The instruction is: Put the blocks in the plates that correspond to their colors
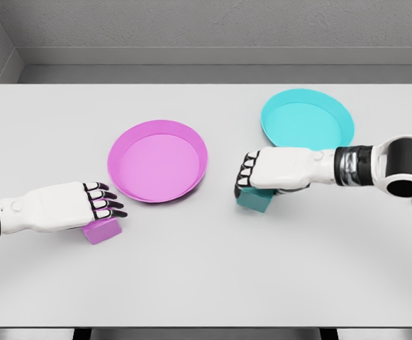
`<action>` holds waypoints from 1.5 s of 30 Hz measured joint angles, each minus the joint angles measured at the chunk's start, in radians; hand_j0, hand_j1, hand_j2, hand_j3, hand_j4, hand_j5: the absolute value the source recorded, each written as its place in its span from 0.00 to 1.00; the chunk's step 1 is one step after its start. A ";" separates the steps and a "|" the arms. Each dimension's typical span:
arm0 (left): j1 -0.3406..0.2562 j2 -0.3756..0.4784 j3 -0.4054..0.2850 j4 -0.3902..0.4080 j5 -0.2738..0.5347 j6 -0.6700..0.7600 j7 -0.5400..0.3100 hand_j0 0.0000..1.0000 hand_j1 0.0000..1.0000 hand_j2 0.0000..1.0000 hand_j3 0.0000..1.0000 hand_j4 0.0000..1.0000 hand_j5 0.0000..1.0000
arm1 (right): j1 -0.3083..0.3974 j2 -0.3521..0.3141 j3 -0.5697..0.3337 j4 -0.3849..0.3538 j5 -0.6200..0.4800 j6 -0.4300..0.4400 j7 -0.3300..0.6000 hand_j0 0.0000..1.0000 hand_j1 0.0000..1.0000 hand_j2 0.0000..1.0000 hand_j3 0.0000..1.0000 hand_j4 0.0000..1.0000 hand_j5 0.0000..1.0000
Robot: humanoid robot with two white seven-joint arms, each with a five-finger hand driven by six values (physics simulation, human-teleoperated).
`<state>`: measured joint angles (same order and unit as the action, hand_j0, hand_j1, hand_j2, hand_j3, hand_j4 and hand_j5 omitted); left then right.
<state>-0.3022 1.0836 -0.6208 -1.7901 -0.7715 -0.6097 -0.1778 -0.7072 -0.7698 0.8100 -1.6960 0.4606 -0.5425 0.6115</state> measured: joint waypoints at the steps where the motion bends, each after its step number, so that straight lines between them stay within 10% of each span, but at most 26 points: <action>1: -0.001 0.000 0.000 0.000 0.001 0.000 -0.001 0.72 0.72 0.72 0.72 0.72 0.72 | 0.000 -0.003 -0.009 0.002 0.000 -0.001 0.000 0.62 0.62 0.62 0.62 0.62 0.62; 36: -0.205 -0.001 -0.001 0.002 0.055 -0.002 -0.004 0.47 0.47 0.47 0.47 0.47 0.47 | -0.192 0.055 -0.109 0.419 0.003 0.015 0.000 0.60 0.60 0.60 0.60 0.60 0.60; 39: -0.227 -0.018 -0.001 0.003 0.054 -0.002 -0.004 0.44 0.44 0.44 0.44 0.44 0.44 | -0.190 0.071 -0.108 0.453 0.001 0.023 0.000 1.00 1.00 1.00 1.00 1.00 1.00; 45: -0.268 -0.094 -0.002 0.007 0.048 -0.002 -0.006 0.44 0.44 0.44 0.44 0.44 0.44 | -0.192 0.069 -0.110 0.460 -0.002 0.051 0.000 1.00 1.00 1.00 1.00 1.00 1.00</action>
<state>-0.5706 0.9894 -0.6232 -1.7831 -0.7234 -0.6119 -0.1841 -0.8989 -0.7006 0.6998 -1.2357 0.4586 -0.4918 0.6113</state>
